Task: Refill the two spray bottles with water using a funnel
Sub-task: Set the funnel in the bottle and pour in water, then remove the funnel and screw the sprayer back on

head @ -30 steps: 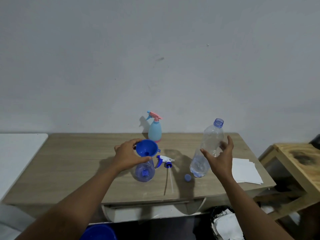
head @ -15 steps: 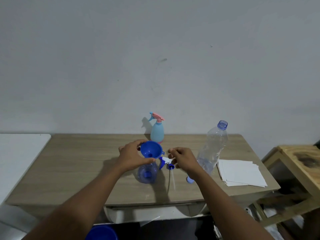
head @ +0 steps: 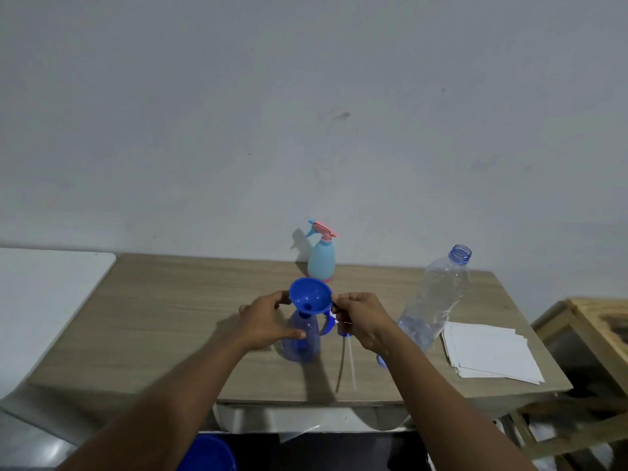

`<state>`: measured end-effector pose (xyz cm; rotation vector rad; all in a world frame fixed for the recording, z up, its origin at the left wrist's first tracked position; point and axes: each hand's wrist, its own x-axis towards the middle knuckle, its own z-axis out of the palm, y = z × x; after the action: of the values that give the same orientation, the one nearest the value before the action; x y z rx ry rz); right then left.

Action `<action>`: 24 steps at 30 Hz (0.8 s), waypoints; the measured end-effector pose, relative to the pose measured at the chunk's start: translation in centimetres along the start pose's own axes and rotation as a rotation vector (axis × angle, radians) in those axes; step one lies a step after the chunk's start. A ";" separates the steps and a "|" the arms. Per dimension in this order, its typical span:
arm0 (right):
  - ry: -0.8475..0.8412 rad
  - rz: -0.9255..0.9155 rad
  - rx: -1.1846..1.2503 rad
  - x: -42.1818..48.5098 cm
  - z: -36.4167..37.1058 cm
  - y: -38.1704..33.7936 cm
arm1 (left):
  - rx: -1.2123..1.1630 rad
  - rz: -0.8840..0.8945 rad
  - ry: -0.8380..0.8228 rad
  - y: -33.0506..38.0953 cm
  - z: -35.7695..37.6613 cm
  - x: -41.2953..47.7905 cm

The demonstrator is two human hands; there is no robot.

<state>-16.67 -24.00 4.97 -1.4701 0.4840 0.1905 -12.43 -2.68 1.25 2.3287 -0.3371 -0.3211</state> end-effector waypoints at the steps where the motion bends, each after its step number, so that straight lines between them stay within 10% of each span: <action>1: -0.001 -0.002 0.024 0.0 -0.1 -0.1 | 0.009 -0.015 -0.018 -0.2 0.4 0.1; 15: 0.142 -0.048 0.177 0.0 -5.0 2.8 | -0.118 -0.029 0.051 -2.9 2.3 1.1; 24: 0.366 -0.606 -1.064 -1.1 -9.7 12.6 | -0.190 -0.055 0.125 -4.4 1.1 0.4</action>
<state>-24.77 -32.02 -6.27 -2.6467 0.1828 -0.3768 -11.75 -0.51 -2.73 2.1611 -0.1738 -0.2228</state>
